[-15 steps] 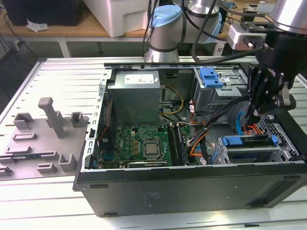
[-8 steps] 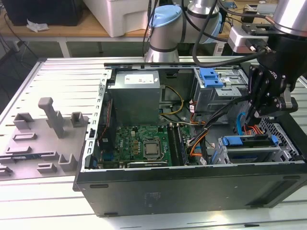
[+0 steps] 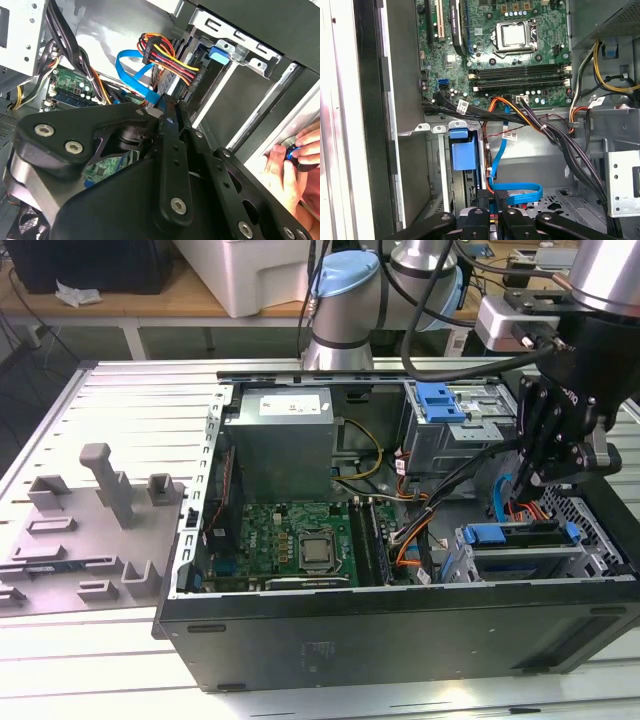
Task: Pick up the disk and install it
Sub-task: 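Insert the second disk wire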
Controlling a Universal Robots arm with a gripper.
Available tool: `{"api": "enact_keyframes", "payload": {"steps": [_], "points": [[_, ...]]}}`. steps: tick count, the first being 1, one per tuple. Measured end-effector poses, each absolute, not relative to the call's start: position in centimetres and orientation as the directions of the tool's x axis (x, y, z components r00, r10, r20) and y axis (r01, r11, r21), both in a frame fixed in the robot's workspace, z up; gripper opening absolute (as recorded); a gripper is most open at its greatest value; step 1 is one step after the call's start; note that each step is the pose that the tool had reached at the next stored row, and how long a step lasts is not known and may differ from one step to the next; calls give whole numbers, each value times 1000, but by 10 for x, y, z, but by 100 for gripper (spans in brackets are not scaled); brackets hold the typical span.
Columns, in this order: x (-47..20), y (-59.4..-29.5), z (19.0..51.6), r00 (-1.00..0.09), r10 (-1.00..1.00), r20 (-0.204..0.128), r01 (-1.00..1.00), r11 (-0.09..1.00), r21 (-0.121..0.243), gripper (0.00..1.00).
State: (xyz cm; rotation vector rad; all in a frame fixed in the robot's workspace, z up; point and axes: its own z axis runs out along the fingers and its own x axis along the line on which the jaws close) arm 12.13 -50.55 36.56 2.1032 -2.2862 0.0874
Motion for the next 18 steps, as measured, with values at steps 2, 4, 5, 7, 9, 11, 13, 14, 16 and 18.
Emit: {"api": "enact_keyframes", "payload": {"steps": [2,4,5,7,9,11,13,14,16,18], "points": [[121,-506,366,-81,-995,62,-996,80,-28,16],[121,-508,366,-81,-995,62,-996,79,-37,16],[121,-509,366,-81,-995,61,-996,79,-41,16],[120,-512,366,-82,-995,60,-996,79,-47,16],[118,-512,365,-82,-995,59,-995,79,-53,16],[117,-512,365,-82,-995,60,-995,79,-54,16],[117,-512,365,-82,-995,60,-995,78,-55,16],[116,-512,364,-82,-995,60,-995,78,-55,16],[116,-512,364,-81,-995,60,-995,78,-56,16],[116,-512,363,-81,-995,60,-995,77,-57,16]]}}
